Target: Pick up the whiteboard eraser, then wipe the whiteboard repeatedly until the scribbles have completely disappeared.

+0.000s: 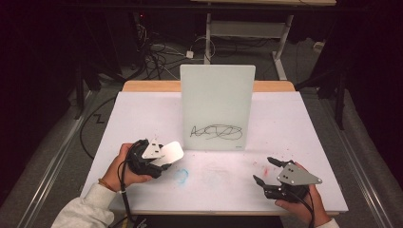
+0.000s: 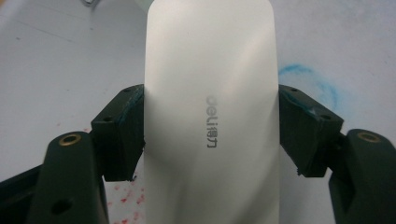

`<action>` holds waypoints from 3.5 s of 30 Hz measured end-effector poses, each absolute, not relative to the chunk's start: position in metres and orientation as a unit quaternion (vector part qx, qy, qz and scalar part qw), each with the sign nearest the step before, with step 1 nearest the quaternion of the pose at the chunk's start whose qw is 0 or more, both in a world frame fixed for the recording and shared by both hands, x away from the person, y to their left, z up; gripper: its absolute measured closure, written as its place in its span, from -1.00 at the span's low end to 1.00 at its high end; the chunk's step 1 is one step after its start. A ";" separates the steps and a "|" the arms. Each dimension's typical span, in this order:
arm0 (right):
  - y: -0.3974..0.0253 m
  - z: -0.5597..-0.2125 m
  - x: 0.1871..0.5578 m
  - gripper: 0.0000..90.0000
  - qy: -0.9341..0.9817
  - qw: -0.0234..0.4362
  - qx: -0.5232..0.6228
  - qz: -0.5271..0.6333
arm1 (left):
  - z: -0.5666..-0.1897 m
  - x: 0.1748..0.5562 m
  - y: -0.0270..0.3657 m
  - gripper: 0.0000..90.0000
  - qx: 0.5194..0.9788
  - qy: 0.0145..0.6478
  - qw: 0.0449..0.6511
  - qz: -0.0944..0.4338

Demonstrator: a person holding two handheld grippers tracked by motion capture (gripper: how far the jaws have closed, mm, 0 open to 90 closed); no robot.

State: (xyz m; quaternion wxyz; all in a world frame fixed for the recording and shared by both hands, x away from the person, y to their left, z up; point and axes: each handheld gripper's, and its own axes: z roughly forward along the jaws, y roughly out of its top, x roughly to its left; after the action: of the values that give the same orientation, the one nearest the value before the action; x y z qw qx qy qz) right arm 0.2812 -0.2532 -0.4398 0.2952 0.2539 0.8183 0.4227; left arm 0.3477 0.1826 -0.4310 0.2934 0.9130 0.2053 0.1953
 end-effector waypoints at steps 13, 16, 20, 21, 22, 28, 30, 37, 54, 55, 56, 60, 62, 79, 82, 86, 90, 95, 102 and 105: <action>-0.258 -0.438 0.285 -0.41 0.805 0.317 0.269 0.423 | -0.427 0.334 0.179 -0.35 0.889 0.227 0.319 0.240; -0.258 -0.437 0.286 -0.41 0.804 0.318 0.270 0.423 | -0.424 0.331 0.177 -0.35 0.884 0.227 0.323 0.252; -0.257 -0.439 0.287 -0.41 0.806 0.317 0.269 0.422 | -0.422 0.331 0.177 -0.35 0.878 0.231 0.329 0.262; -0.256 -0.439 0.287 -0.41 0.806 0.317 0.269 0.421 | -0.422 0.331 0.176 -0.35 0.878 0.230 0.329 0.259; -0.256 -0.439 0.287 -0.41 0.807 0.317 0.268 0.420 | -0.421 0.331 0.176 -0.35 0.878 0.228 0.331 0.260; -0.256 -0.439 0.287 -0.41 0.807 0.317 0.268 0.420 | -0.420 0.328 0.170 -0.35 0.872 0.221 0.334 0.282; -0.255 -0.439 0.287 -0.41 0.807 0.316 0.269 0.420 | -0.420 0.328 0.168 -0.35 0.871 0.221 0.333 0.286; -0.255 -0.439 0.287 -0.41 0.808 0.316 0.268 0.419 | -0.419 0.329 0.159 -0.35 0.863 0.219 0.340 0.302; -0.256 -0.440 0.284 -0.42 0.806 0.327 0.267 0.415 | -0.417 0.346 0.130 -0.35 0.861 0.209 0.322 0.334; -0.256 -0.440 0.284 -0.42 0.806 0.327 0.267 0.415 | -0.417 0.346 0.130 -0.35 0.861 0.209 0.322 0.334; -0.256 -0.439 0.284 -0.42 0.805 0.328 0.267 0.415 | -0.417 0.347 0.129 -0.35 0.861 0.208 0.319 0.338; -0.256 -0.440 0.284 -0.42 0.806 0.327 0.267 0.414 | -0.418 0.351 0.126 -0.35 0.859 0.211 0.317 0.342; -0.256 -0.440 0.285 -0.42 0.807 0.327 0.266 0.414 | -0.417 0.353 0.124 -0.35 0.858 0.211 0.318 0.345; -0.254 -0.441 0.285 -0.42 0.809 0.329 0.264 0.410 | -0.424 0.363 0.111 -0.35 0.853 0.195 0.288 0.389; -0.255 -0.442 0.285 -0.42 0.809 0.330 0.264 0.409 | -0.428 0.366 0.107 -0.35 0.854 0.191 0.278 0.395; -0.255 -0.442 0.285 -0.42 0.810 0.329 0.264 0.408 | -0.434 0.367 0.099 -0.35 0.853 0.176 0.270 0.409; -0.255 -0.442 0.285 -0.42 0.810 0.329 0.265 0.406 | -0.443 0.365 0.091 -0.35 0.856 0.162 0.256 0.418; -0.254 -0.444 0.286 -0.42 0.814 0.329 0.262 0.400 | -0.454 0.365 0.082 -0.35 0.859 0.151 0.242 0.426; -0.251 -0.446 0.286 -0.41 0.820 0.330 0.257 0.391 | -0.457 0.364 0.069 -0.35 0.848 0.133 0.236 0.456; -0.251 -0.445 0.286 -0.41 0.818 0.331 0.258 0.393 | -0.457 0.365 0.066 -0.35 0.846 0.134 0.241 0.456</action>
State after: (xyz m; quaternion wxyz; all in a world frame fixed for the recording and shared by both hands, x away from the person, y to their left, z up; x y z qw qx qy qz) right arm 0.2857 -0.2514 -0.4450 0.3310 0.2577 0.8182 0.3931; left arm 0.3650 0.0658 -0.4569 0.2413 0.8458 0.1340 0.4565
